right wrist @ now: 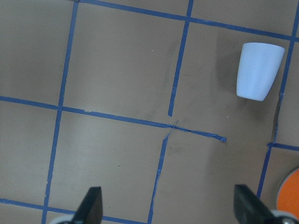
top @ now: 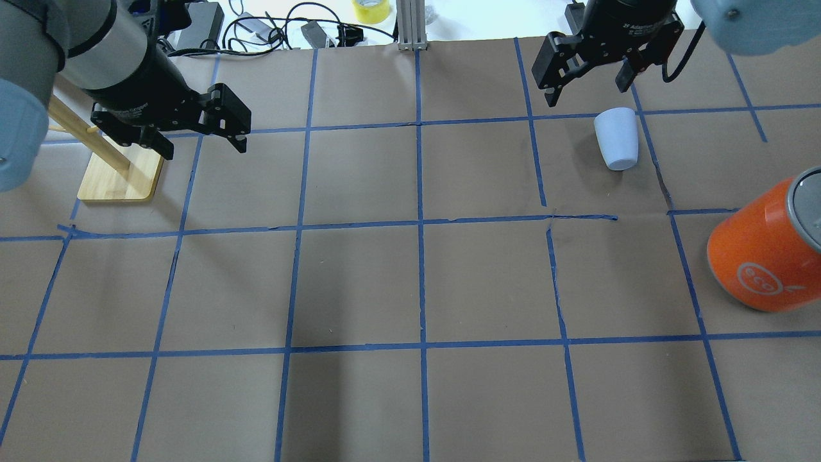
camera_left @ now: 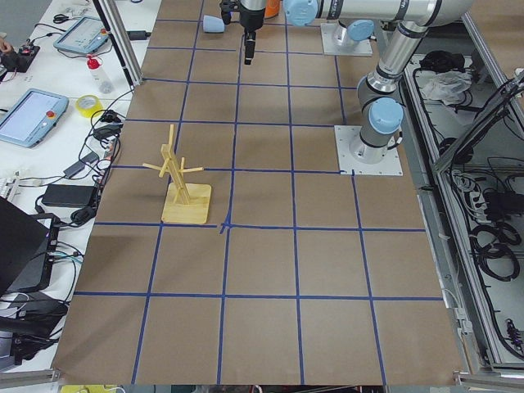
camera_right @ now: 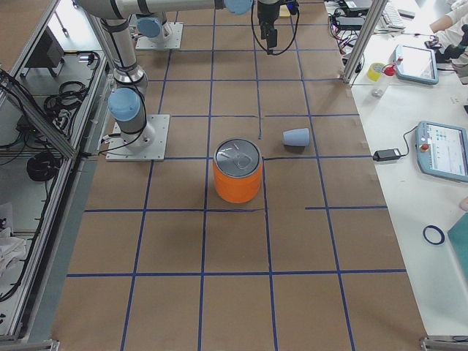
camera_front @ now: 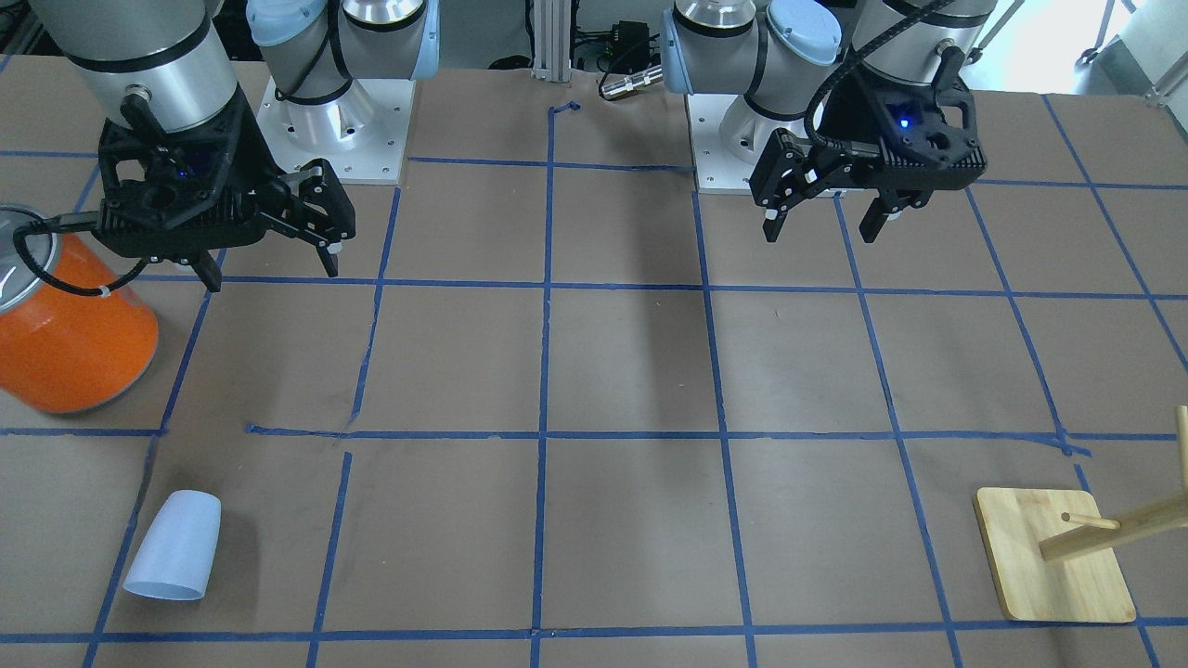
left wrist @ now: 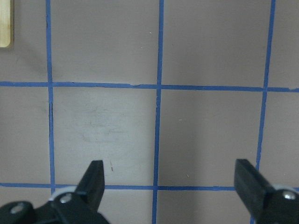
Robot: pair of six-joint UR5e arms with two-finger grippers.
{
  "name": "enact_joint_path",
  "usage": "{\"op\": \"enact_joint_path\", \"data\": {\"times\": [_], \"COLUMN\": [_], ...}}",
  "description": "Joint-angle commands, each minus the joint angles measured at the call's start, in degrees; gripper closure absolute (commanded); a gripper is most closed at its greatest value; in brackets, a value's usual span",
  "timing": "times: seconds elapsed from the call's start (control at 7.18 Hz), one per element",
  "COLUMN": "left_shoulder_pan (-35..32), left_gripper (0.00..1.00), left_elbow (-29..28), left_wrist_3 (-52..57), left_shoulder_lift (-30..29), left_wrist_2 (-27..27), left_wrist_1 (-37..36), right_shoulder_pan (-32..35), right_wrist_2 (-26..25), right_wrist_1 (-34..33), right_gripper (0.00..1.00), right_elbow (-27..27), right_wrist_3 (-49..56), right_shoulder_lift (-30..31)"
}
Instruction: Flip cup
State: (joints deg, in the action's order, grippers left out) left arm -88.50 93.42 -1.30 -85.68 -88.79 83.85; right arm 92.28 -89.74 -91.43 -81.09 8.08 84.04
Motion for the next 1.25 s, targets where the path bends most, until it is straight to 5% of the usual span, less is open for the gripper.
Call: {"op": "enact_joint_path", "data": {"times": [0.0, 0.84, 1.11], "left_shoulder_pan": [0.00, 0.09, 0.09], "left_gripper": [0.00, 0.00, 0.00], "left_elbow": [0.01, -0.08, -0.08], "left_wrist_3": [0.07, -0.11, -0.02], "left_shoulder_lift": [-0.01, 0.16, 0.25], "left_wrist_2": [-0.06, 0.02, -0.06], "left_wrist_1": [0.00, -0.09, -0.09], "right_shoulder_pan": [-0.09, -7.89, -9.49], "right_wrist_2": [-0.09, 0.00, 0.27], "right_wrist_1": [-0.06, -1.12, -10.80], "right_gripper": [0.00, 0.00, 0.00], "right_elbow": [-0.03, -2.91, -6.43], "right_wrist_3": [-0.44, -0.35, 0.44], "right_shoulder_lift": [-0.10, -1.25, -5.78]}}
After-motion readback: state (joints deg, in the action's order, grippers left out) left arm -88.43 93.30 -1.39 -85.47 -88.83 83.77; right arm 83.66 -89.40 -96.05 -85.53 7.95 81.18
